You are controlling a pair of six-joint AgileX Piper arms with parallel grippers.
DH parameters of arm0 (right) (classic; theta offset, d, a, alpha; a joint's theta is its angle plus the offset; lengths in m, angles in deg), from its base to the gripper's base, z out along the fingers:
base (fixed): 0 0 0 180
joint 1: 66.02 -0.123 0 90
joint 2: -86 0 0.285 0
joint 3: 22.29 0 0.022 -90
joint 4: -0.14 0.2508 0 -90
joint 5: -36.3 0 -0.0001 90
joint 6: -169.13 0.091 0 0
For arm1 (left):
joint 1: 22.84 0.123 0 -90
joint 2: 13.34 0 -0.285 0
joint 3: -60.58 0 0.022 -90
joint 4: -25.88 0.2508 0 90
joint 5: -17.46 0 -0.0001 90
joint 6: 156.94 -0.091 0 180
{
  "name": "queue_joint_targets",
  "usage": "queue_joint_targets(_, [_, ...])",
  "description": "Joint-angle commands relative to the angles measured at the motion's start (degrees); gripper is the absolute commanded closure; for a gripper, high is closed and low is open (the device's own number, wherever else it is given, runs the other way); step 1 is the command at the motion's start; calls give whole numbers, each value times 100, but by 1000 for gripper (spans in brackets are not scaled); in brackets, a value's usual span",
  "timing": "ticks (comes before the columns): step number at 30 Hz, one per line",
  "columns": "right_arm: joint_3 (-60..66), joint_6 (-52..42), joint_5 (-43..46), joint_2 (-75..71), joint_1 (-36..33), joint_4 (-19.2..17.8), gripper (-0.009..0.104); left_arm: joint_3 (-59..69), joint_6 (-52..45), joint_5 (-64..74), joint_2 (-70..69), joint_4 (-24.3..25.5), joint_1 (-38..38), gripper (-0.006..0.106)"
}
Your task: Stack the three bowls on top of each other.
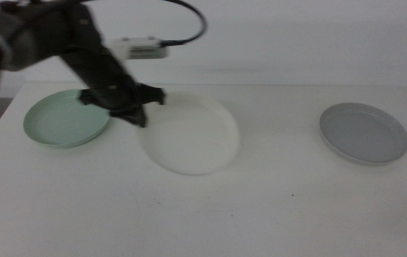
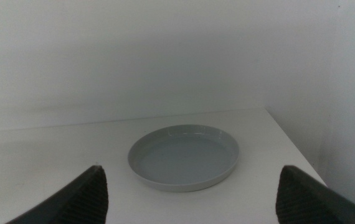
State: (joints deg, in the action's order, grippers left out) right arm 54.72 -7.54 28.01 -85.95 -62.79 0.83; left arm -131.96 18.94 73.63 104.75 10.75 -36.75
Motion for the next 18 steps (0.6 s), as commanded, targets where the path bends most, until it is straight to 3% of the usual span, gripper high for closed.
queue_joint_targets(1, [21, -13, 72, -26, 22, -69, 2, -264, 154, 50, 226, -30, -283, 102])
queue_joint_targets(18, [21, -13, 72, -26, 22, -69, 2, -414, 48, -293, 1078, -389, -785, 102])
